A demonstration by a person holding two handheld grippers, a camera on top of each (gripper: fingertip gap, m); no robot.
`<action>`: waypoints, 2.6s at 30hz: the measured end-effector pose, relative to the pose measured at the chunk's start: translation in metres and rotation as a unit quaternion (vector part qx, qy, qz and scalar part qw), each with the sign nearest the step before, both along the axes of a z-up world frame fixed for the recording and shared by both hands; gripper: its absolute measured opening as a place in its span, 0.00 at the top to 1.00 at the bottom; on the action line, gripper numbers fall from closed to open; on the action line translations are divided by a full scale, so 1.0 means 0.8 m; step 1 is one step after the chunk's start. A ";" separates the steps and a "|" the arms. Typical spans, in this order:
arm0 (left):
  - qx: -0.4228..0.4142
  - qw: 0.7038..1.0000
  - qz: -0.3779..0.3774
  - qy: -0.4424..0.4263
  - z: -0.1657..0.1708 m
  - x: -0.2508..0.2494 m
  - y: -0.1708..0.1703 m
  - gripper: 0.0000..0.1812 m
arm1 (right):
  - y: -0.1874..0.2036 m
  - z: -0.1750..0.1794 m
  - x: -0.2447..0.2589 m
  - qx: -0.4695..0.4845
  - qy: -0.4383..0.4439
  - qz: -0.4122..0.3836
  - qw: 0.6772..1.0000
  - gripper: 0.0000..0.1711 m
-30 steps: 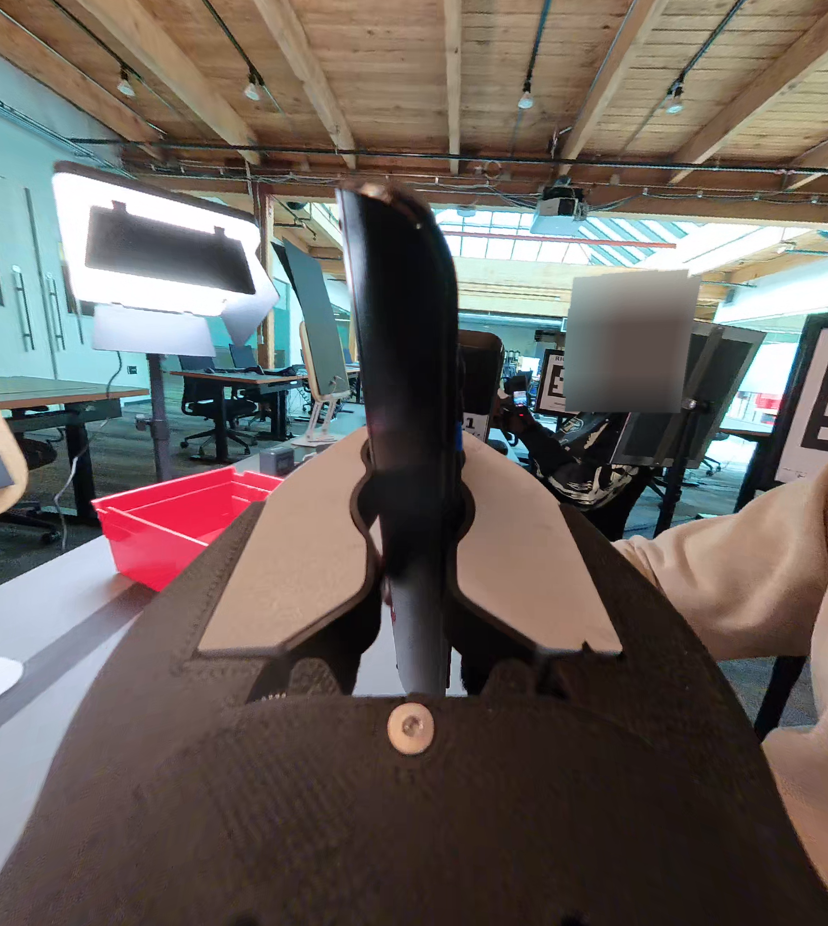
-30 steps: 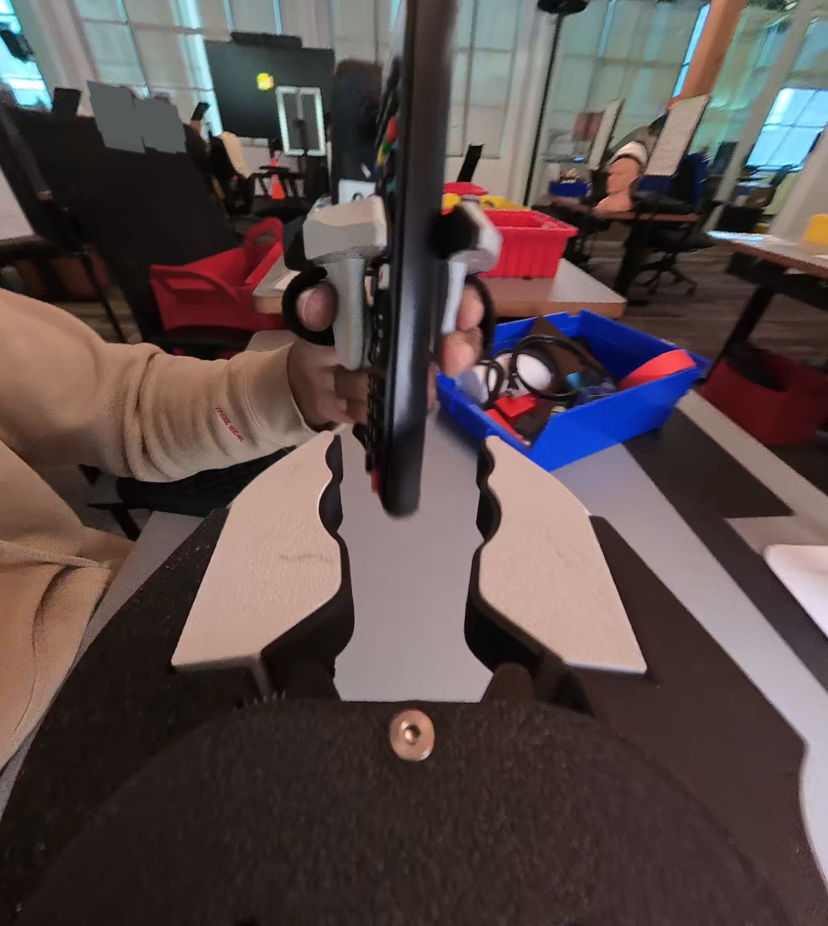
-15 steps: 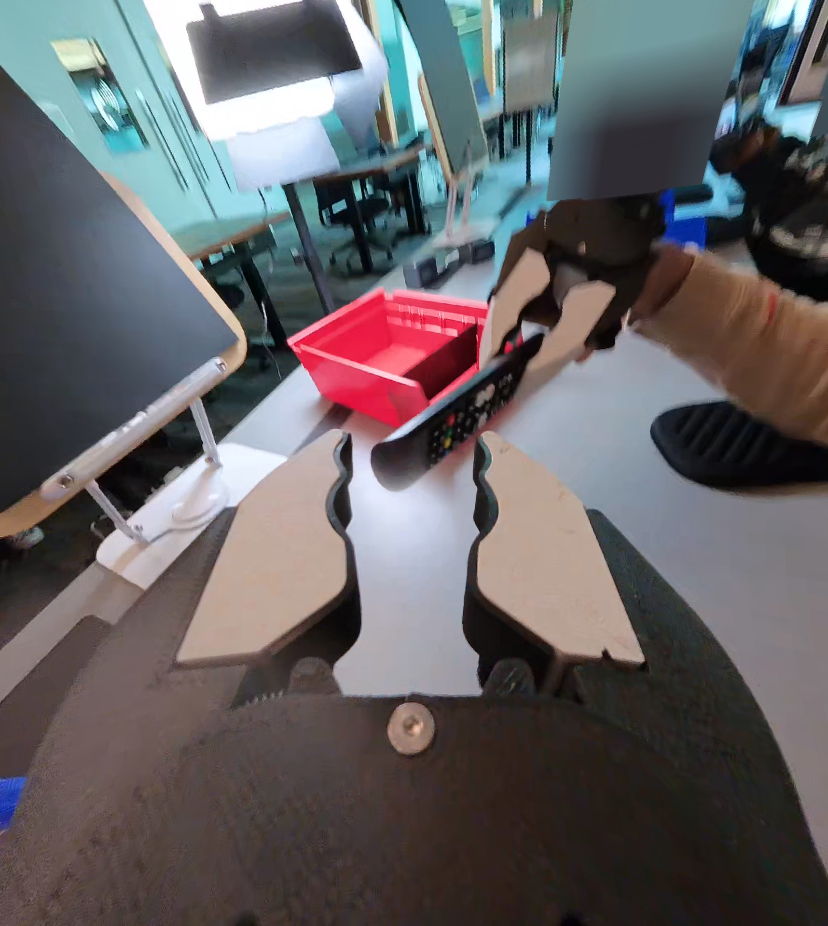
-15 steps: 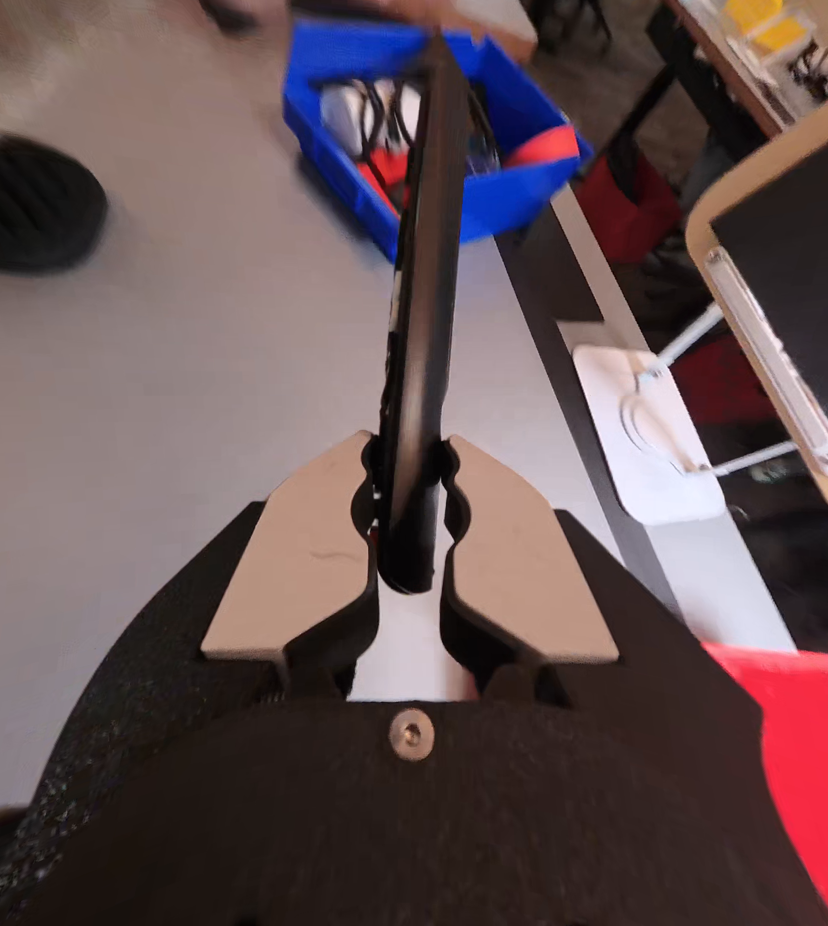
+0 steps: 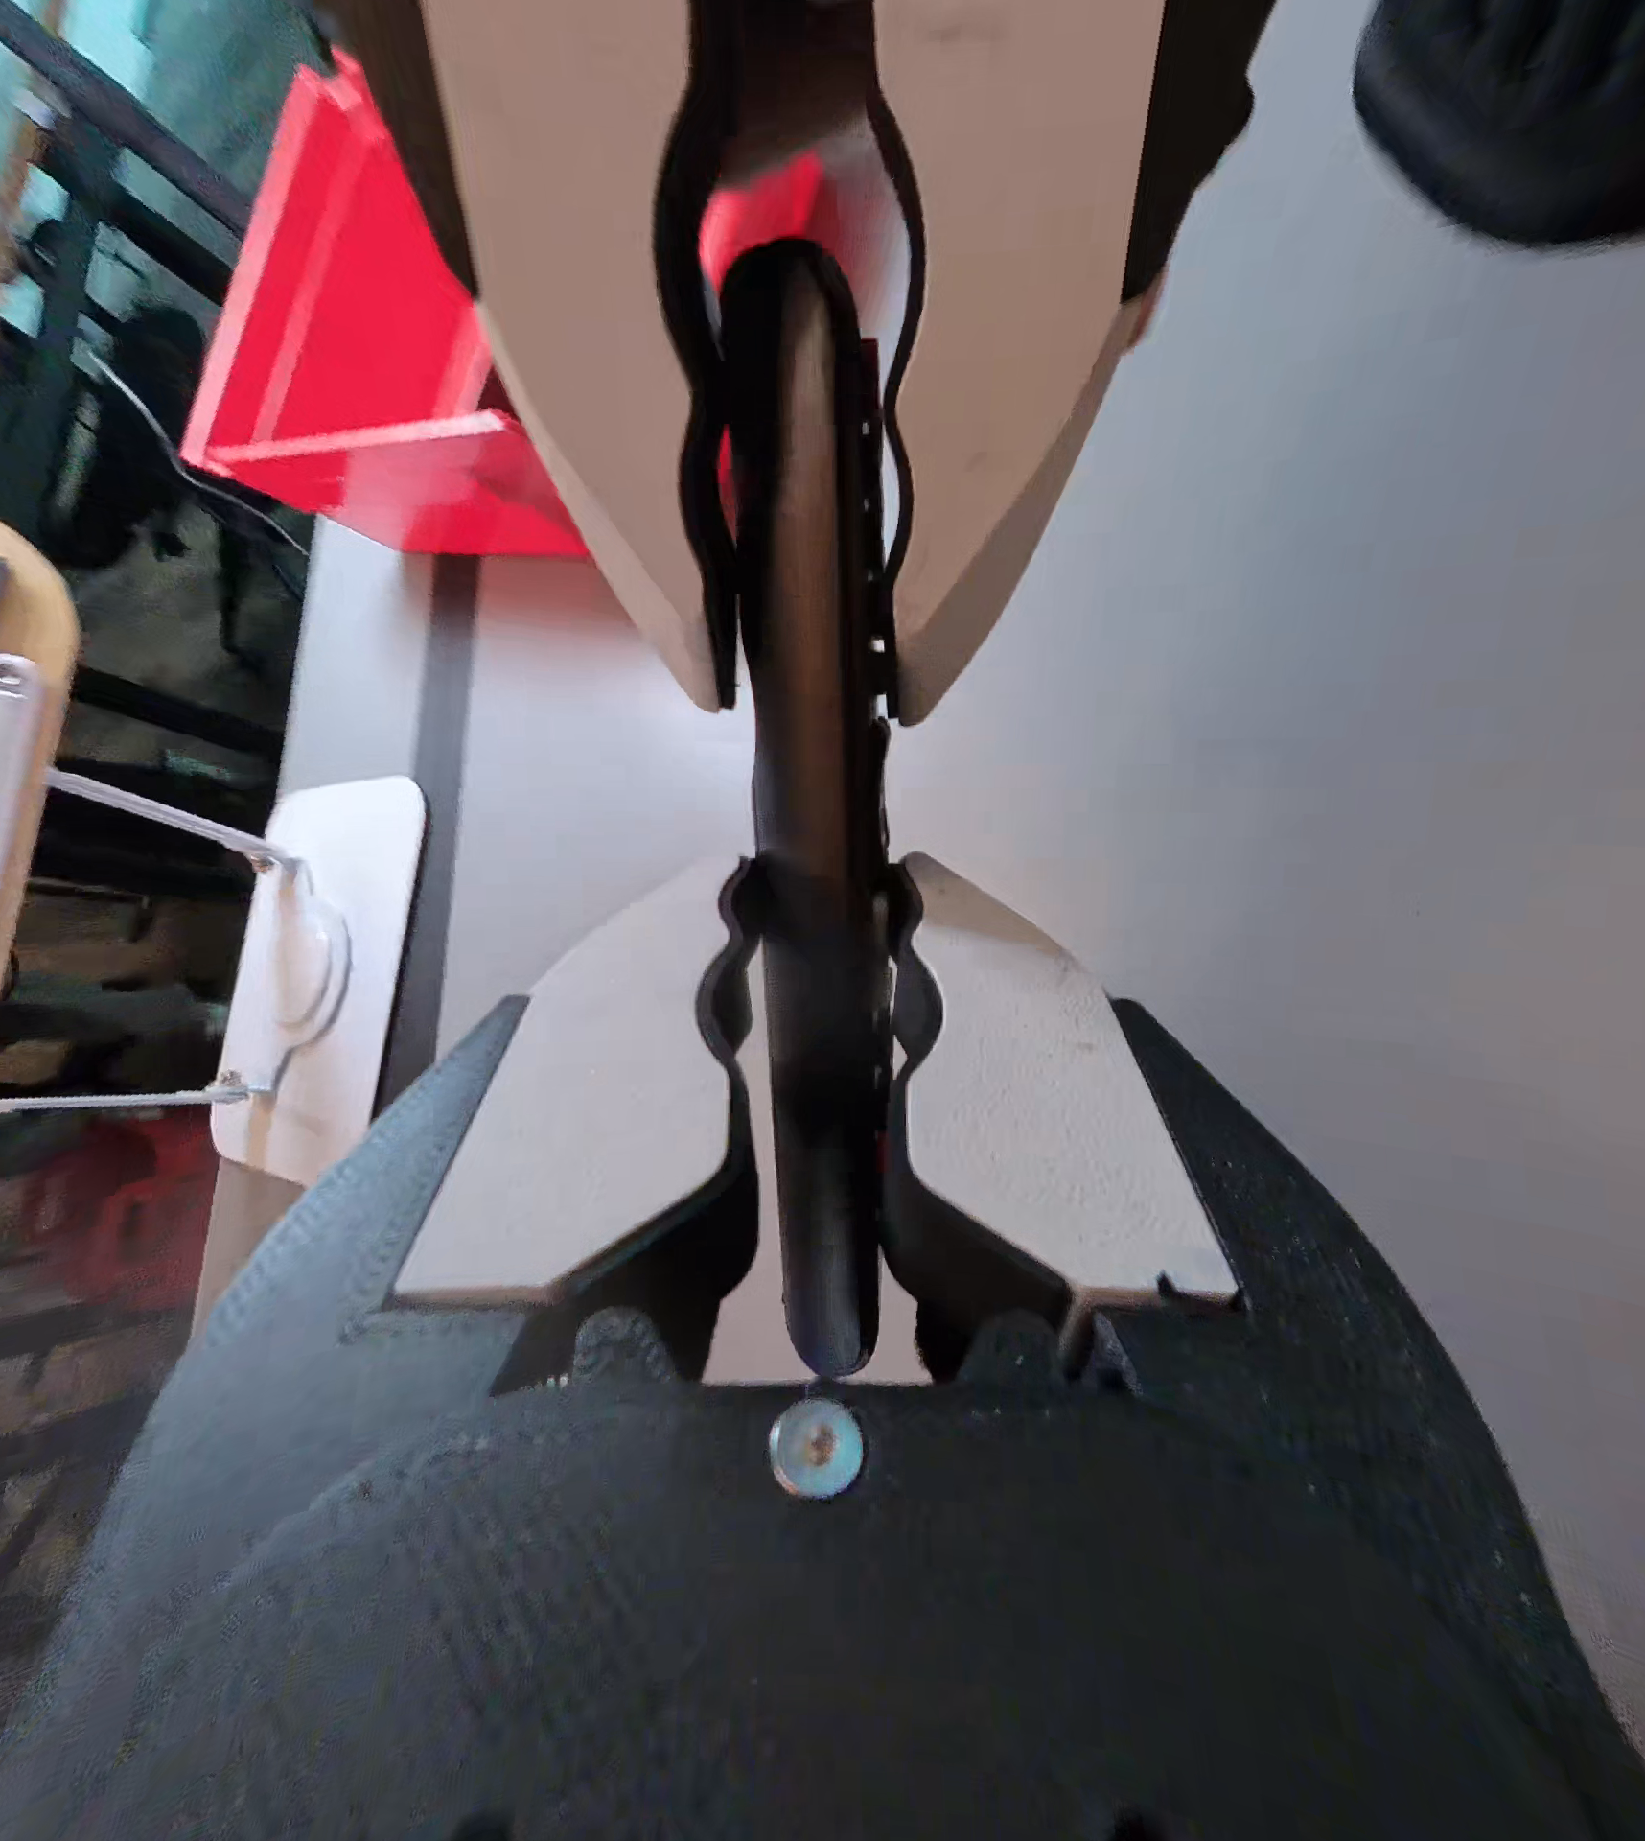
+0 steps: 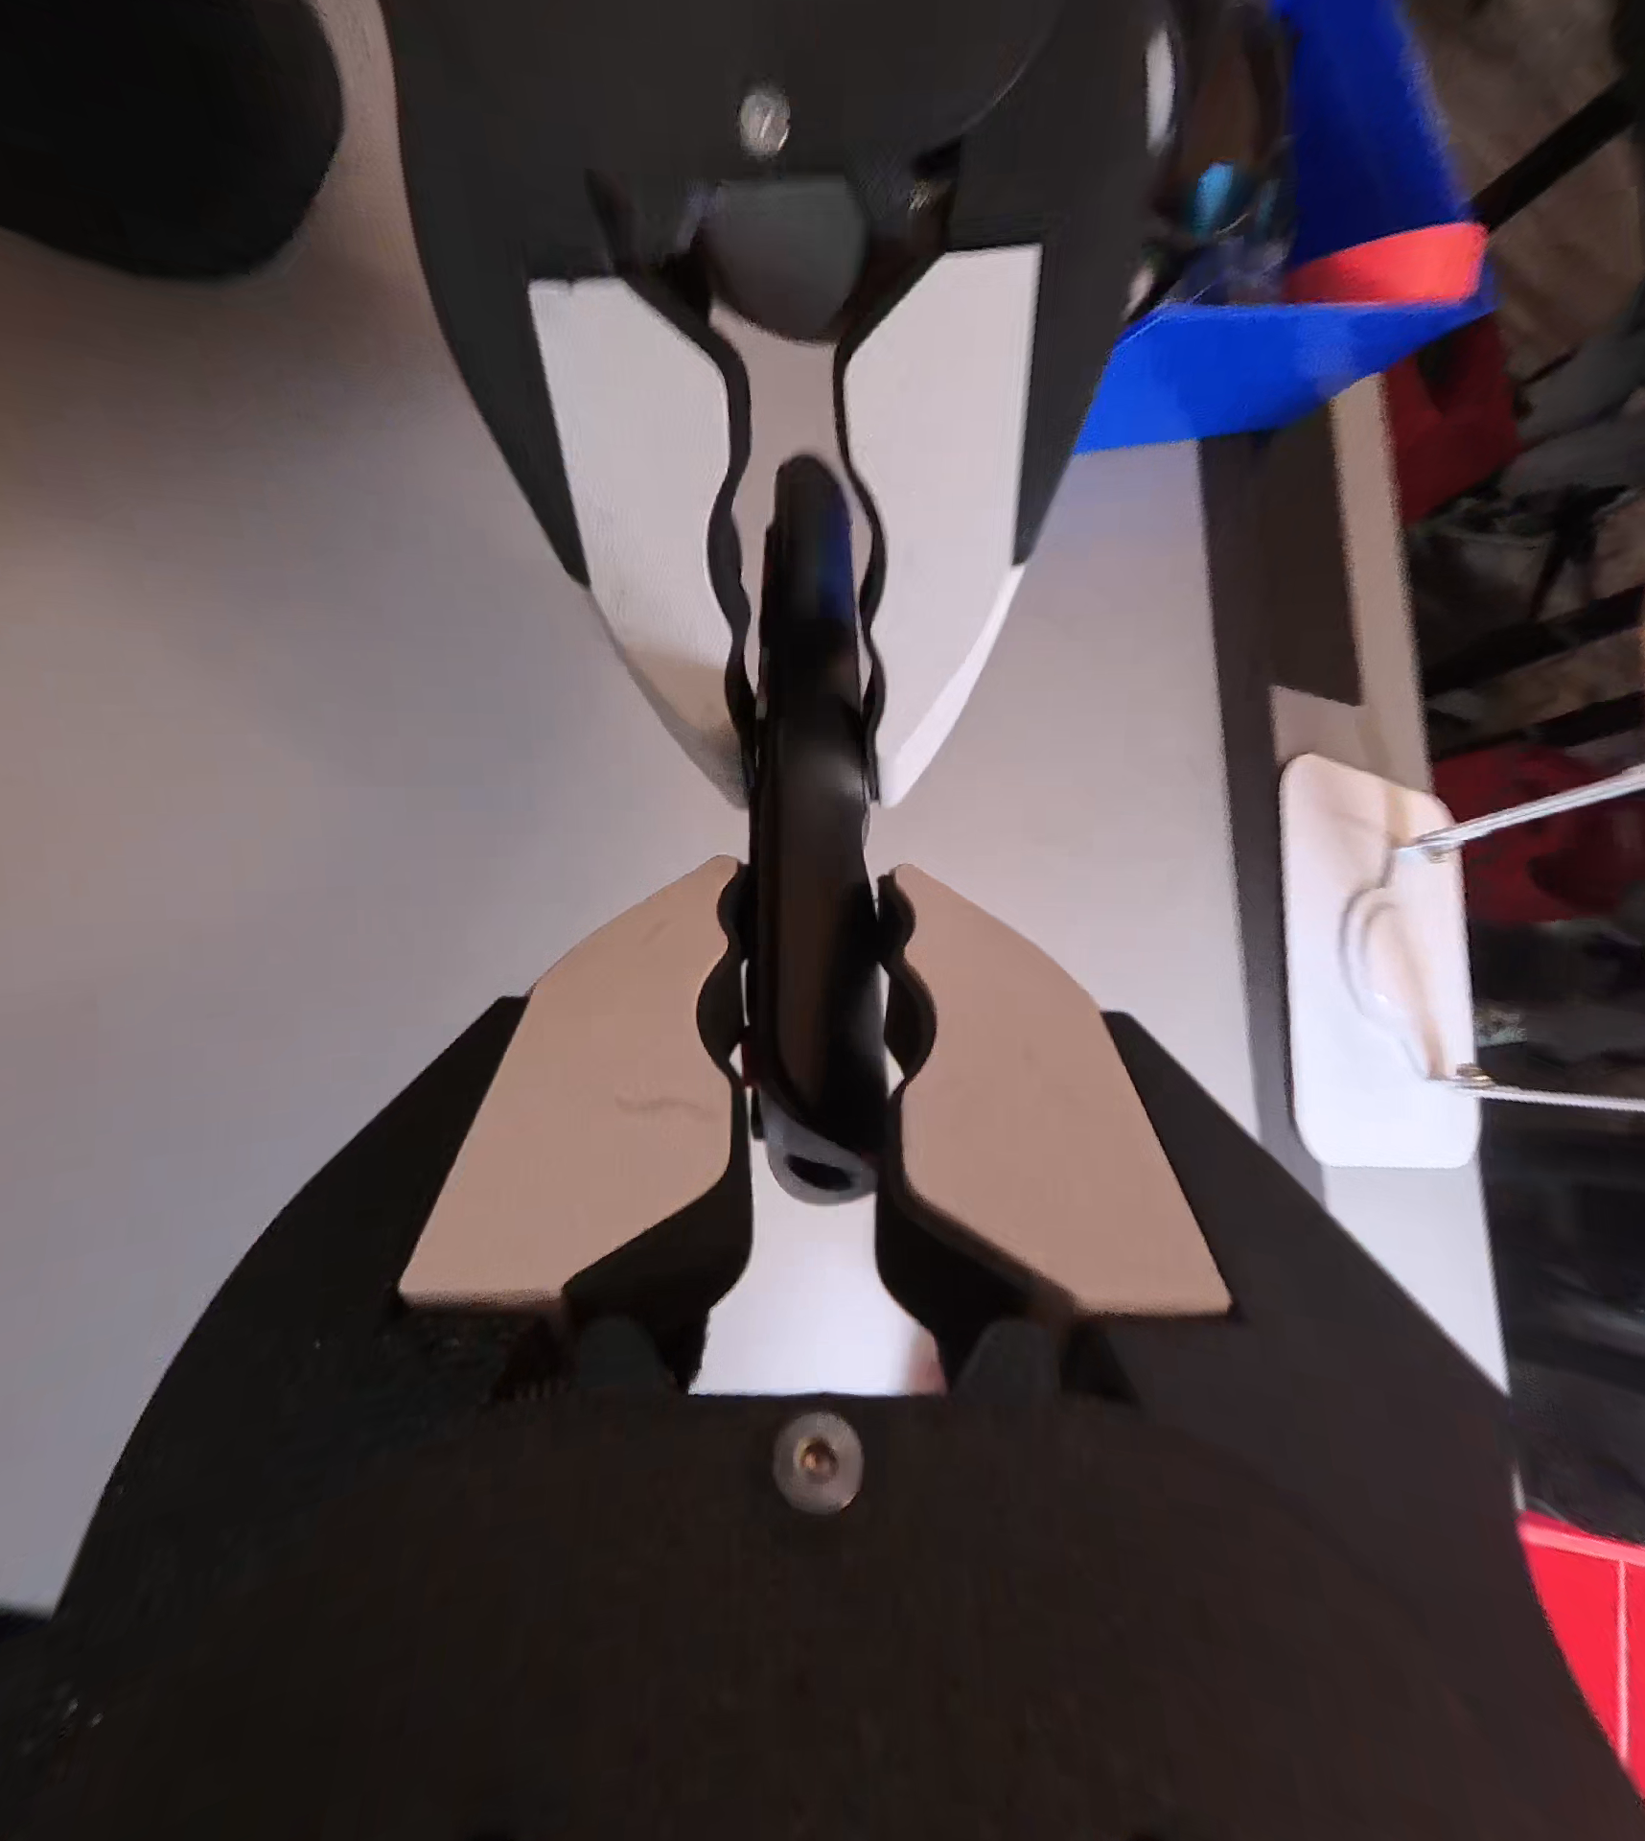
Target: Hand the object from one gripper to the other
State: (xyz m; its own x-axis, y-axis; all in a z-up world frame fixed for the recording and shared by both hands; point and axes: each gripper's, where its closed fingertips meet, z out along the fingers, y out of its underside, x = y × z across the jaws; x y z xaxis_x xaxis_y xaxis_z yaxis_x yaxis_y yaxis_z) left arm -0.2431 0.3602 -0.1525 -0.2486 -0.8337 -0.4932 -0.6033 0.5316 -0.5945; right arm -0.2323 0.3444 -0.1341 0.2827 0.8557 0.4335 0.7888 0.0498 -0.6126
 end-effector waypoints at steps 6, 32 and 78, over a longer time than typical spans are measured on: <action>-0.143 0.952 0.016 -0.268 0.114 -0.014 0.029 0.86 | 0.020 0.108 0.034 0.075 0.241 -0.052 0.966 0.73; -0.322 0.762 0.149 -0.541 0.162 -0.006 0.053 0.86 | 0.068 0.061 -0.036 0.066 0.349 -0.157 0.922 0.68; -0.128 0.965 -0.013 -0.228 0.120 -0.018 -0.002 0.71 | -0.033 0.155 0.057 0.008 0.349 0.058 0.935 0.89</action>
